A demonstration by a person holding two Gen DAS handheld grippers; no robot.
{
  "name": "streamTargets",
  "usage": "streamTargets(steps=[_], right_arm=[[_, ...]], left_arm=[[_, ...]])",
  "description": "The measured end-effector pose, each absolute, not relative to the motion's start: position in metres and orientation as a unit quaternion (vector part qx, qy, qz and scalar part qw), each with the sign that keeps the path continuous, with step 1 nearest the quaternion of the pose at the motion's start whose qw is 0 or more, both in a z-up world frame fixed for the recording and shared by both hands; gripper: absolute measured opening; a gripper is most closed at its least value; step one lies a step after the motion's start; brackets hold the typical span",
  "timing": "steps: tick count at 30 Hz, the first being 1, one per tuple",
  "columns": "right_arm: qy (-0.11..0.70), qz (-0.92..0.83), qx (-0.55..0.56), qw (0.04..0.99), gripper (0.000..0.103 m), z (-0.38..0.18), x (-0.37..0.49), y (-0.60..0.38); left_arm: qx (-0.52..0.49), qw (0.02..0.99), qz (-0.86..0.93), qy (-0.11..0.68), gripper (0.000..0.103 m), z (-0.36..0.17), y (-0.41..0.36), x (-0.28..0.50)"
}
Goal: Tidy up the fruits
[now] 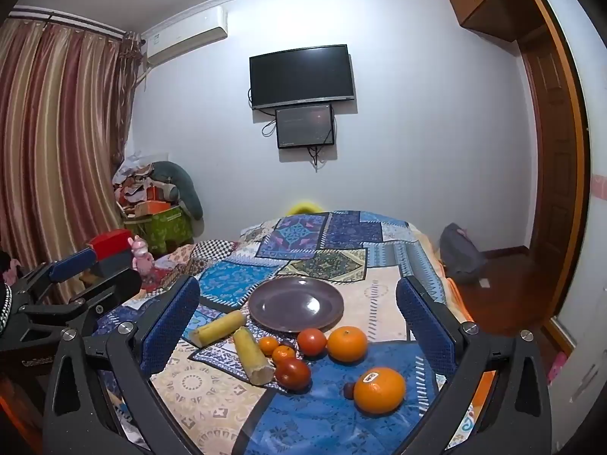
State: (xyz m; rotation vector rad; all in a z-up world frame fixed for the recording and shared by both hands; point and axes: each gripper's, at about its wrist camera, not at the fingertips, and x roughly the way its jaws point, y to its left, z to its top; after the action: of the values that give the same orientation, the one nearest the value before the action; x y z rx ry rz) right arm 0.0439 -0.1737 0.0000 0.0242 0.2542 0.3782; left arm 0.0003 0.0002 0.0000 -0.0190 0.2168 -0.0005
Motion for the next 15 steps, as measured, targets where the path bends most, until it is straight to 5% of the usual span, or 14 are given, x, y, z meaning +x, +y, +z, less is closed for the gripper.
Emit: streamTargets(steps=[15], right_arm=[[0.124, 0.19, 0.02, 0.974, 0.103, 0.002, 0.045, -0.176]], left_arm=[[-0.017, 0.994, -0.008, 0.106, 0.103, -0.003, -0.001, 0.004]])
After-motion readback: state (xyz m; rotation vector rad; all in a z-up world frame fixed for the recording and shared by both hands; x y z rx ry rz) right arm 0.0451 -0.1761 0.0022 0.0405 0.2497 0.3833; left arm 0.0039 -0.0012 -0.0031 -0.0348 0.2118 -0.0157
